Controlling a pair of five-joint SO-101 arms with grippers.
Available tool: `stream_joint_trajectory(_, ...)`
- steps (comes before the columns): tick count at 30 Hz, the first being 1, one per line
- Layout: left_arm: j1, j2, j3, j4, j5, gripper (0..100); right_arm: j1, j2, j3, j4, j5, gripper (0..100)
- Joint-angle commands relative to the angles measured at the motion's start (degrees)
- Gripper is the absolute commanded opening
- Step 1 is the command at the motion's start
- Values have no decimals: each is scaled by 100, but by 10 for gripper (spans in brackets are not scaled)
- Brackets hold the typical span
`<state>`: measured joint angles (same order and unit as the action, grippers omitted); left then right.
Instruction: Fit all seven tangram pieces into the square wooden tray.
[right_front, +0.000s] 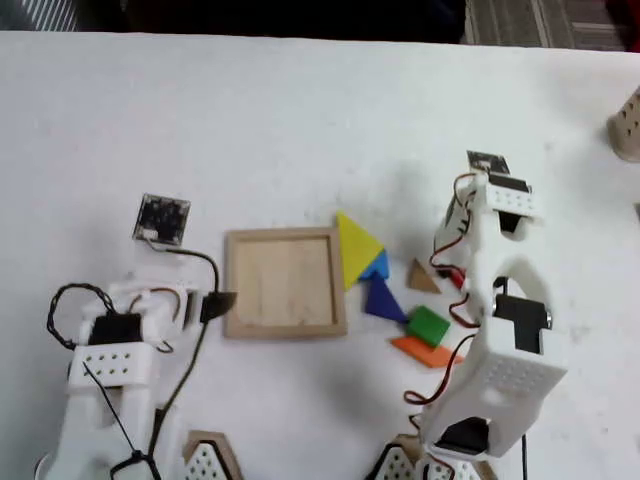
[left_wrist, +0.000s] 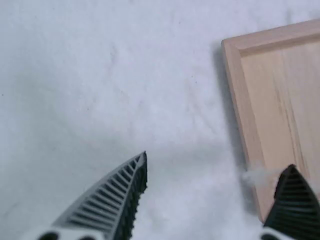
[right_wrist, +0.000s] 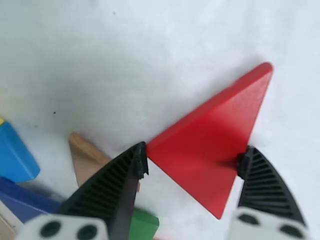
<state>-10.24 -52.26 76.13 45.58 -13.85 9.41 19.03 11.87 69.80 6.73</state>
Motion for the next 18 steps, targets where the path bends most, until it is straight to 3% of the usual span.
stream_joint_trajectory(1,75,-31,-62,-26,-44,388,66,-136,-308,154,-26,258)
stream_joint_trajectory(18,75,-31,-53,-79,-44,388,22,-127,-563,400,-53,260)
